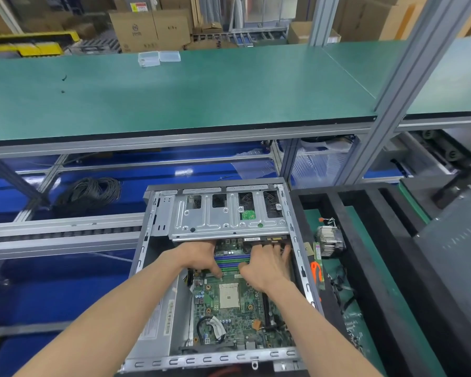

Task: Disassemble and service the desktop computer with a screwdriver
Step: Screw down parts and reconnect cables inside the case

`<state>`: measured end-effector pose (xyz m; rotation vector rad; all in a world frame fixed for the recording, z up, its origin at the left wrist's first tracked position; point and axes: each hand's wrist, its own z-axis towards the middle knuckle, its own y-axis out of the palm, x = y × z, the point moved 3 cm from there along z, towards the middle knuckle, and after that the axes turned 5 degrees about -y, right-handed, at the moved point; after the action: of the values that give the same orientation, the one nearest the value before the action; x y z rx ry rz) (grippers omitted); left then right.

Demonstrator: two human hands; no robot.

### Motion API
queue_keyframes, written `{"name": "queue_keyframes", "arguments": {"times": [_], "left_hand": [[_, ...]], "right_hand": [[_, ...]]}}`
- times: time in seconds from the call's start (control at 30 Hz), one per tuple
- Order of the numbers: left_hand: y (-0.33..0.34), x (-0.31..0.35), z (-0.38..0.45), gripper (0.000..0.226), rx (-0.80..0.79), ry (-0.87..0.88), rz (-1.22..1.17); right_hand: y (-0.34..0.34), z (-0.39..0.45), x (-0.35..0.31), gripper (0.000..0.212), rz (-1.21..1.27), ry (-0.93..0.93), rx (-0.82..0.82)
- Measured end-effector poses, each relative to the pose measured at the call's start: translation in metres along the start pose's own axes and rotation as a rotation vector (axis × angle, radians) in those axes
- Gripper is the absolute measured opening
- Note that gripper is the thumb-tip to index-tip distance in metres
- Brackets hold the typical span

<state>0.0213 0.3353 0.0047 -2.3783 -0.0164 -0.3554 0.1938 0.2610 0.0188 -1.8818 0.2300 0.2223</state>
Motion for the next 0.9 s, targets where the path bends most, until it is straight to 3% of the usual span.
{"name": "queue_keyframes", "arguments": {"times": [0.2, 0.33, 0.43, 0.53, 0.6, 0.67, 0.77, 0.9], "left_hand": [[-0.001, 0.000, 0.001, 0.035, -0.033, -0.054, 0.051], [-0.003, -0.004, 0.002, 0.047, -0.110, -0.104, 0.065], [-0.003, -0.007, 0.006, 0.056, -0.131, -0.131, 0.036], [-0.003, -0.007, 0.010, 0.041, -0.128, -0.163, -0.005], [-0.002, -0.008, 0.011, 0.017, -0.135, -0.172, -0.019], [-0.002, -0.008, 0.008, 0.028, -0.146, -0.198, -0.041], [-0.001, -0.011, 0.011, 0.023, -0.160, -0.205, -0.081], [0.001, -0.013, 0.013, 0.030, -0.151, -0.196, -0.093]], "right_hand": [[-0.001, -0.006, 0.006, 0.041, -0.018, 0.038, 0.105], [0.001, -0.014, -0.004, 0.041, -0.159, -0.108, 0.107], [0.001, -0.021, -0.013, 0.060, -0.283, -0.257, 0.116], [-0.006, -0.028, -0.022, 0.050, -0.334, -0.386, 0.123], [-0.008, -0.035, -0.025, 0.029, -0.254, -0.463, 0.053], [-0.006, -0.045, -0.026, 0.015, -0.140, -0.539, -0.108], [0.006, -0.058, -0.028, 0.034, -0.155, -0.628, -0.331], [0.024, -0.060, -0.033, 0.055, -0.485, -0.721, -0.415]]}}
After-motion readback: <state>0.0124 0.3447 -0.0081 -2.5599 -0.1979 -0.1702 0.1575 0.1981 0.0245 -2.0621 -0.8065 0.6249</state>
